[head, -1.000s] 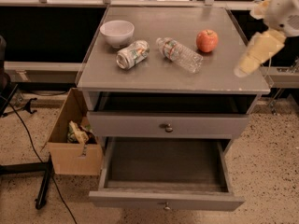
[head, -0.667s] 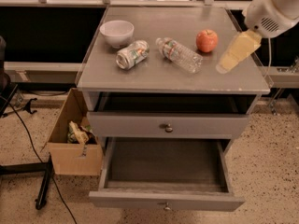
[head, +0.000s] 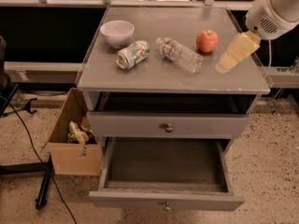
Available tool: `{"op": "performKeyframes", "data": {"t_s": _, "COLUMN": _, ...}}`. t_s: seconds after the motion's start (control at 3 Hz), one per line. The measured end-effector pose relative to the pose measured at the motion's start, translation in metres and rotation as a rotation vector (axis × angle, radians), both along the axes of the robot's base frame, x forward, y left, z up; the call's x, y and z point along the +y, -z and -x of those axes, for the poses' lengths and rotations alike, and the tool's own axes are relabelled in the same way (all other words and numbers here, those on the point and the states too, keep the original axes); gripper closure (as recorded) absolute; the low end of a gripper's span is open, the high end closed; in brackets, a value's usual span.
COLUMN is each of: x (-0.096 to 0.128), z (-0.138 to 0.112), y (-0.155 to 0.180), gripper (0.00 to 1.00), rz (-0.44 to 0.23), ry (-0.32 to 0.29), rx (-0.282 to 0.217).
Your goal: Place water bottle into middle drawer
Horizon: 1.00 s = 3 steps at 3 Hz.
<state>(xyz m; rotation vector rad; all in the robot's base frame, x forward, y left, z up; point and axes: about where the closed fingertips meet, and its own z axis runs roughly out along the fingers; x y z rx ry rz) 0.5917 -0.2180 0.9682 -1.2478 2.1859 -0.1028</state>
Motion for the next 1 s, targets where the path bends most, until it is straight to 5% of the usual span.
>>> {"op": "performKeyframes", "data": {"t_s": 1.0, "x": 0.023, "z": -0.032, "y": 0.038, "gripper": 0.0, "rz": -0.088, "ry": 0.041, "rx": 0.03}}
